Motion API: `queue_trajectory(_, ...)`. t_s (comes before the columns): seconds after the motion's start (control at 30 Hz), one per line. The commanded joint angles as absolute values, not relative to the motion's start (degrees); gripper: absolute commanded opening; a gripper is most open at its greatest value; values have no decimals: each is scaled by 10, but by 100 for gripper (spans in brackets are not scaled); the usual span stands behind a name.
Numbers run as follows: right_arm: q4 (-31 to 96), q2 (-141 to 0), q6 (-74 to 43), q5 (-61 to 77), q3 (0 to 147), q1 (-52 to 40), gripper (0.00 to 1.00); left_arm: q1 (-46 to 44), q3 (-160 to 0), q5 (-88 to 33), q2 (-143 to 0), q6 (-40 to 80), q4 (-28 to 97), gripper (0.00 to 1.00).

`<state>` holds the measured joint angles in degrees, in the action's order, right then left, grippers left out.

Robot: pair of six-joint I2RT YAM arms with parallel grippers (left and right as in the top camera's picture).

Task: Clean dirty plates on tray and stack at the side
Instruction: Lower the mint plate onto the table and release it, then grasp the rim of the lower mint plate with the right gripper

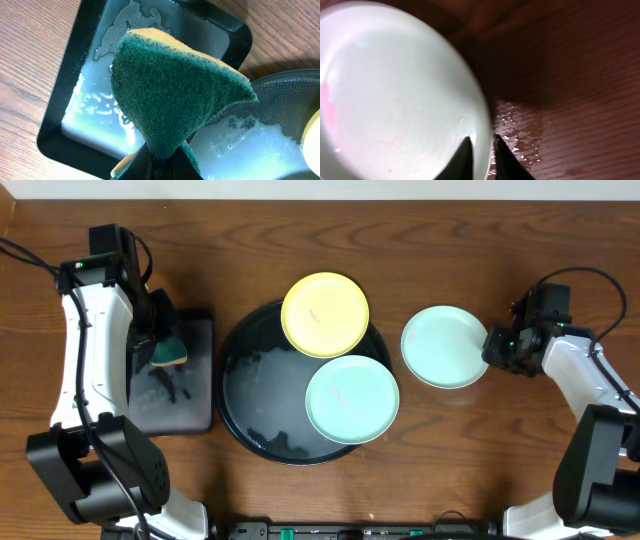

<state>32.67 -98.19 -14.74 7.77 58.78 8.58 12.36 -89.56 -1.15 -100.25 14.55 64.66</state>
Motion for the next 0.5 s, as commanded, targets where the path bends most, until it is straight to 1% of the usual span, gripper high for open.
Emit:
queue_trajectory(0.0,335,-981,-141,120,597,89,25,124,-902,-9,-1002,136,646,7)
queue_trajectory(0.07,359,-978,-141,161,616,89,34,124,-902,-9,-1002,136,644,7)
queue_trajectory(0.13,399,-974,-141,195,648,86,38,123,-902,-9,-1002,136,644,7)
queue_trajectory(0.33,529,-970,-101,213,736,40,41,108,-902,-8,-1002,136,644,8)
queue_trajectory(0.47,554,-973,-85,213,733,-24,46,93,-902,-8,-1002,136,638,8)
